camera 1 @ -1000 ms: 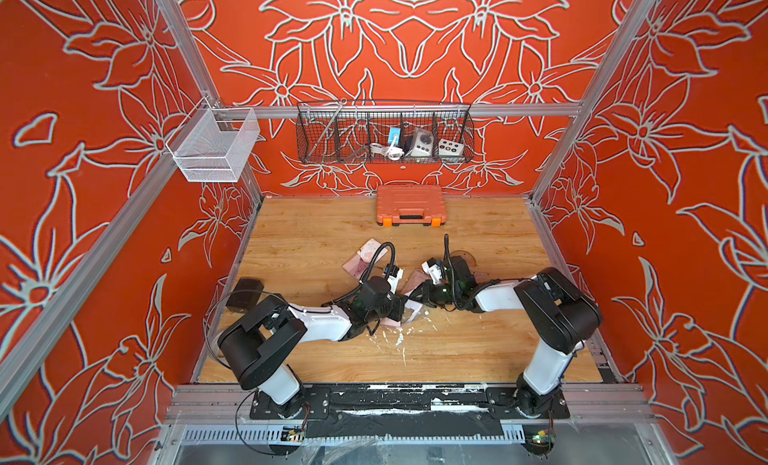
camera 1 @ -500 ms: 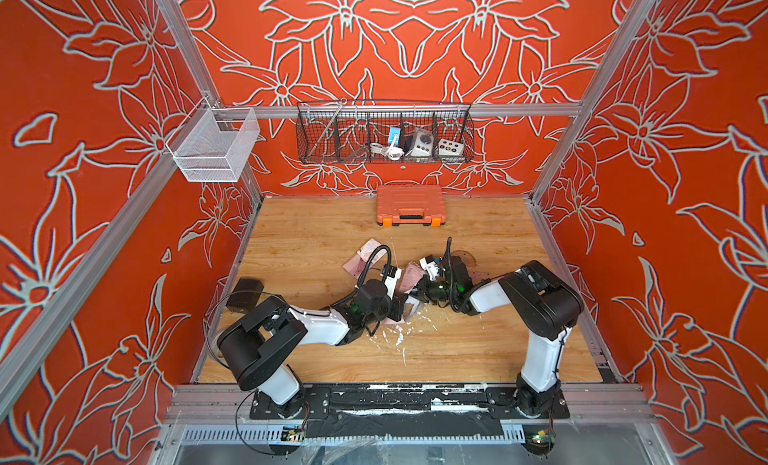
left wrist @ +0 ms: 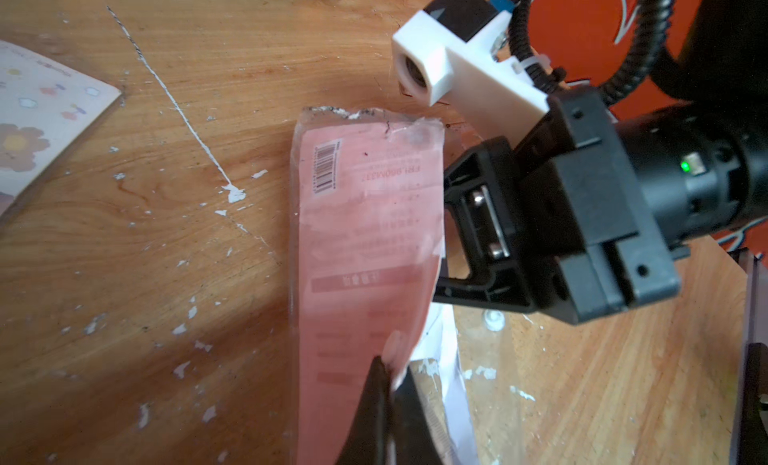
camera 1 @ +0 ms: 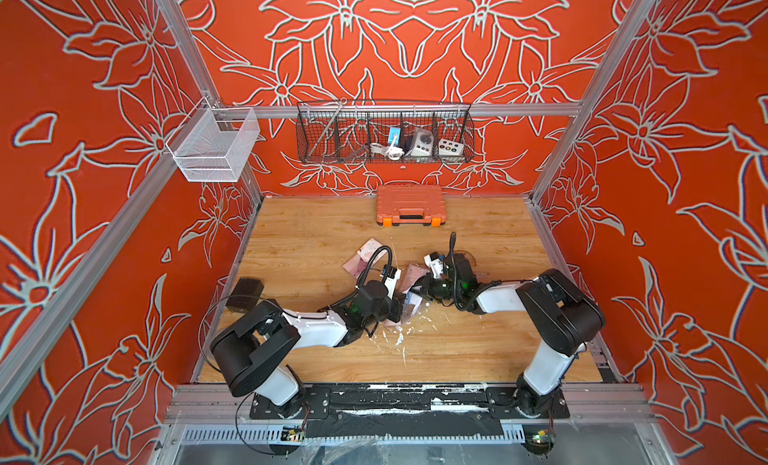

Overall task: Open the ruler set and take out the ruler
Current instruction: Take out the ruler from the ruler set bag.

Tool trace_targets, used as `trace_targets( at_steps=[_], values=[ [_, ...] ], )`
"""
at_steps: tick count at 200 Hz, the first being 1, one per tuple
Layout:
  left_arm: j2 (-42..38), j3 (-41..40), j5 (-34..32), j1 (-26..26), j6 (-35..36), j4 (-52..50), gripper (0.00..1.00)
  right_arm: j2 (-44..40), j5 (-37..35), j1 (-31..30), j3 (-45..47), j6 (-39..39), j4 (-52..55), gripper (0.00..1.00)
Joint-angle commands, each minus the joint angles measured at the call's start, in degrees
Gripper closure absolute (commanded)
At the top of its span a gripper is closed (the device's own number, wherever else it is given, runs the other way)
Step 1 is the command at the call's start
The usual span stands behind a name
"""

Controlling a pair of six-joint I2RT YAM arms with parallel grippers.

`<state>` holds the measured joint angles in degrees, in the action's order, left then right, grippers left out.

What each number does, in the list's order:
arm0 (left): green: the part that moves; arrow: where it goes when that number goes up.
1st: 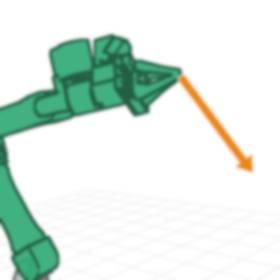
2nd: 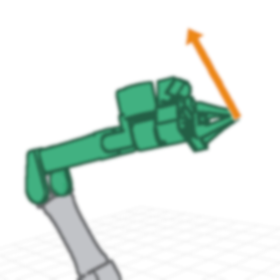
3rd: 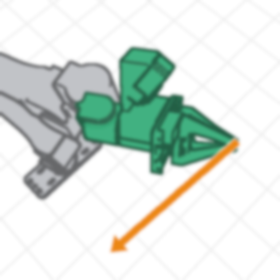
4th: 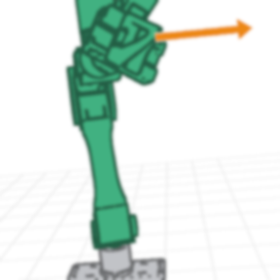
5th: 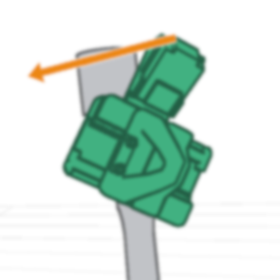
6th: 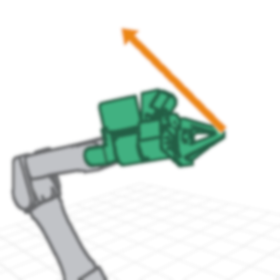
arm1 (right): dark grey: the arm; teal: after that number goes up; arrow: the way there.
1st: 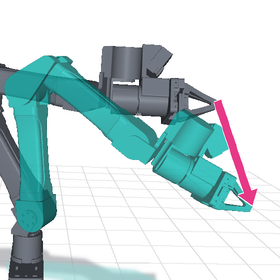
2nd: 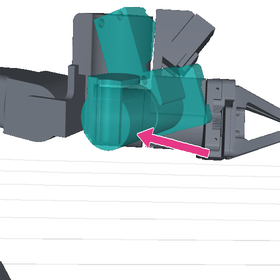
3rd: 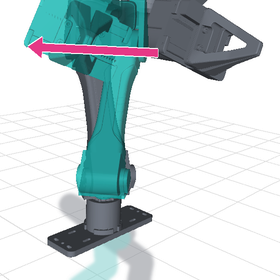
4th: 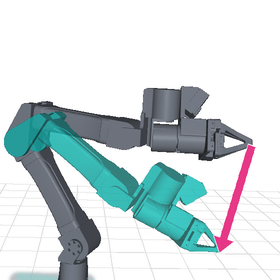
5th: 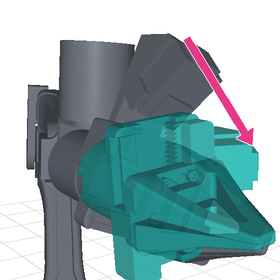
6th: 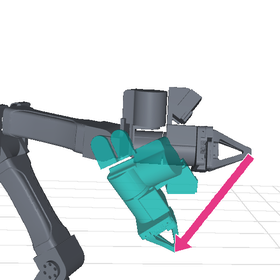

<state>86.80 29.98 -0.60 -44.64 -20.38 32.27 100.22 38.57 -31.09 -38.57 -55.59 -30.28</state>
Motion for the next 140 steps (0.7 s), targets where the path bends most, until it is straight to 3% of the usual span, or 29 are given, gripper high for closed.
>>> trace_targets(
  at_steps=[1, 46, 108, 140],
  values=[
    [-2.0, 0.1, -4.9, -0.4, 0.7, -4.7, 1.0, -2.2, -1.4, 1.3, 1.0, 2.6, 5.1, 0.98],
    [-2.7, 0.4, -9.0, -0.4, 0.8, -8.4, 1.0, -5.6, -1.1, 2.3, 2.5, 3.6, 5.8, 0.96],
    [1.0, 2.8, -4.9, -0.4, 1.2, -8.0, 1.0, 0.0, 3.0, 2.3, -0.1, 4.4, 2.8, 0.85],
    [2.1, 3.8, -3.3, -0.4, 1.7, -8.1, 1.0, 1.8, 2.4, 2.3, -0.8, 5.2, 2.9, 0.85]
  ],
)
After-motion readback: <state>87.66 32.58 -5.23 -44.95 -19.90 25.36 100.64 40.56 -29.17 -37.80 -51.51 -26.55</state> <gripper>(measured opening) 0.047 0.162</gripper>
